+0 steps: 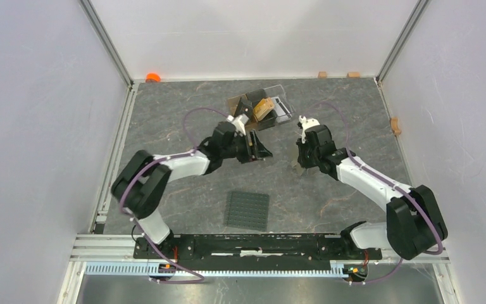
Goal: Put the credit cards into the card holder
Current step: Close the card holder at the center of the board.
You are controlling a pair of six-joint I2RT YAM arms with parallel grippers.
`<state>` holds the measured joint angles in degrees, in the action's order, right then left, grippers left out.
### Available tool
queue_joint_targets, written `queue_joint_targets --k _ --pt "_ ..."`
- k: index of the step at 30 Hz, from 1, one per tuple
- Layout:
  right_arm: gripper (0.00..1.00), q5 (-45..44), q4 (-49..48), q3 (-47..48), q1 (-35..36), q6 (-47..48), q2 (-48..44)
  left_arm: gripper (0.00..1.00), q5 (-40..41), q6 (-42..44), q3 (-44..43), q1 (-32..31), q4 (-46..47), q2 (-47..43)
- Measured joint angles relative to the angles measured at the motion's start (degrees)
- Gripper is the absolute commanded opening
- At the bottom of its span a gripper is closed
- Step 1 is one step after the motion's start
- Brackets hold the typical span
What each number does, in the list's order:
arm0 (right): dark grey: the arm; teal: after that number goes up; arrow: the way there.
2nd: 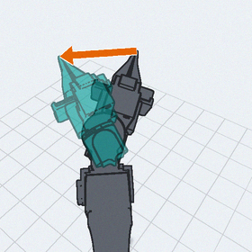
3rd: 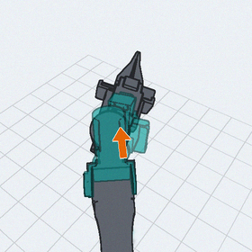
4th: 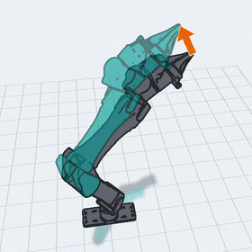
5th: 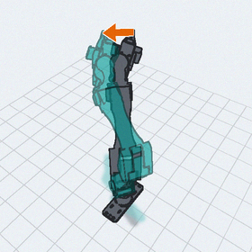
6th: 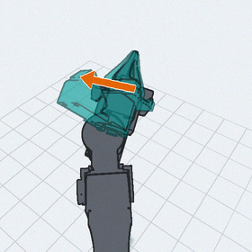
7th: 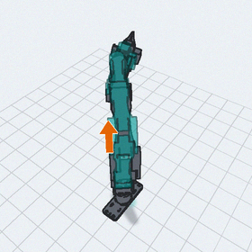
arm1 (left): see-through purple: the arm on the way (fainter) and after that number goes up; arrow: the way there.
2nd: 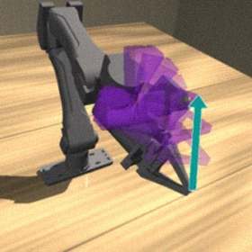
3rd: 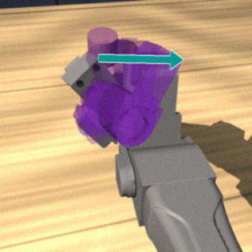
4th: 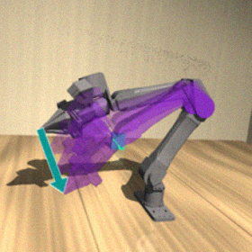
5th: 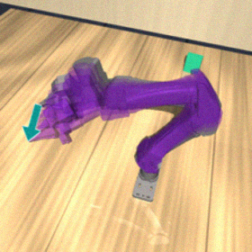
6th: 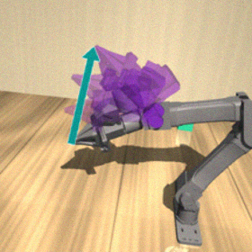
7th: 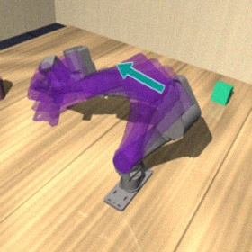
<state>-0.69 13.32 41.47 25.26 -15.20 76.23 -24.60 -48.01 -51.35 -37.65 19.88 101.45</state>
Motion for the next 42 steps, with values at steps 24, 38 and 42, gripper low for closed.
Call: queue_joint_targets --k 24,38,42 --pt "0.65 -36.1 16.3 14.4 25.9 -1.3 17.4 0.78 10.6 5.2 14.1 6.8 -15.2 -23.6" --pt "0.68 -21.6 14.9 14.5 19.1 -0.3 3.1 0.77 7.6 5.3 8.8 2.2 -13.2 -16.0" --pt "0.64 -16.6 12.2 10.2 11.1 1.2 0.5 0.76 7.5 5.3 3.6 -2.2 -12.2 -10.3"
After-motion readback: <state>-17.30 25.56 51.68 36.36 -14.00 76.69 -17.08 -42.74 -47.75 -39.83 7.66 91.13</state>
